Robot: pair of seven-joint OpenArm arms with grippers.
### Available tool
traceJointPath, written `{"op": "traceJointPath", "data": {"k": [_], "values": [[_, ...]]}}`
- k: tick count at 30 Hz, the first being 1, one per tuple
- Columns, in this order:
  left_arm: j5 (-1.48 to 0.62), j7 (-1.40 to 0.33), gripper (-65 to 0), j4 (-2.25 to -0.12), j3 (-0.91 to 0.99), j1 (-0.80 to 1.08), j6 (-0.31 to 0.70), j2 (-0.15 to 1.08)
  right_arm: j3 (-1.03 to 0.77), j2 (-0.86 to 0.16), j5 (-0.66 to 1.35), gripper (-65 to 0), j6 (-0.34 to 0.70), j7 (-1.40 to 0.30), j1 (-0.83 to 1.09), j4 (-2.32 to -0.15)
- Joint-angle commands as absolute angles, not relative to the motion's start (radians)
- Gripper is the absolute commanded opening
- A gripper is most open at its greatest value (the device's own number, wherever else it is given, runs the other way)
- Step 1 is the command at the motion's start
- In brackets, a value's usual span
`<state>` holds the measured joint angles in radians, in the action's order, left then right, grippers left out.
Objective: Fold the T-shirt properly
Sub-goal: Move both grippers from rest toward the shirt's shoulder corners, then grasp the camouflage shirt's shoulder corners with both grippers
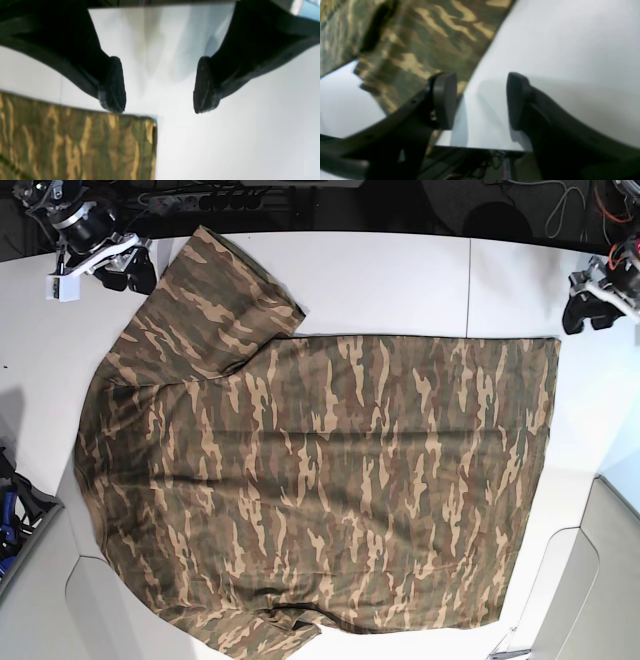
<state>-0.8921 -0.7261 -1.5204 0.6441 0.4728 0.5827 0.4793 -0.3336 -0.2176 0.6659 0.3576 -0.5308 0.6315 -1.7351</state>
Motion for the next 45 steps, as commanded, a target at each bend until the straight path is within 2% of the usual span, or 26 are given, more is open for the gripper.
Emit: {"op": "traceJointPath", "data": {"k": [1,9,18,20,22,24,28,31,45], "values": [[-0.907,-0.706,-19.8,-1.505,0.637,0.443,0.587,0.505,-0.322,-0.221,0.670,-32.7,0.366,-0.539,0.638,-1.742],[-0.867,-0.696,-19.8,-1.320,0.505,0.286,0.587,0.507,-0.253,-0.156,0.669,-32.6,0.366,-0.538,0.638,-1.742],[-0.867,-0.726,-19.9,-1.291,0.405,0.267,0.588,0.506,-0.236,-0.110,0.647,-33.0,0.365,-0.512,0.637,-1.742],[-0.867,-0.761,-19.9,-1.291,0.405,0.267,0.616,0.504,-0.236,-0.110,0.647,-34.0,0.365,-0.512,0.638,-1.742],[-0.871,-0.799,-20.4,-1.291,0.405,0.269,0.687,0.500,-0.236,-0.110,0.647,-38.7,0.365,-0.511,0.637,-1.742],[-0.871,-0.827,-26.1,-1.291,0.405,0.270,0.698,0.492,-0.236,-0.110,0.647,-44.6,0.365,-0.498,0.637,-1.742],[-0.874,-0.826,-52.7,-1.291,0.405,0.269,0.698,0.484,-0.236,-0.110,0.627,-54.9,0.366,-0.459,0.637,-1.742],[-0.879,-0.783,-63.9,-1.291,0.405,0.269,0.698,0.485,-0.236,-0.110,0.583,-65.0,0.366,-0.452,0.637,-1.742],[-0.879,-0.743,-65.0,-1.291,0.405,0.269,0.698,0.485,-0.236,-0.110,0.564,-65.0,0.366,-0.452,0.637,-1.742]]}}
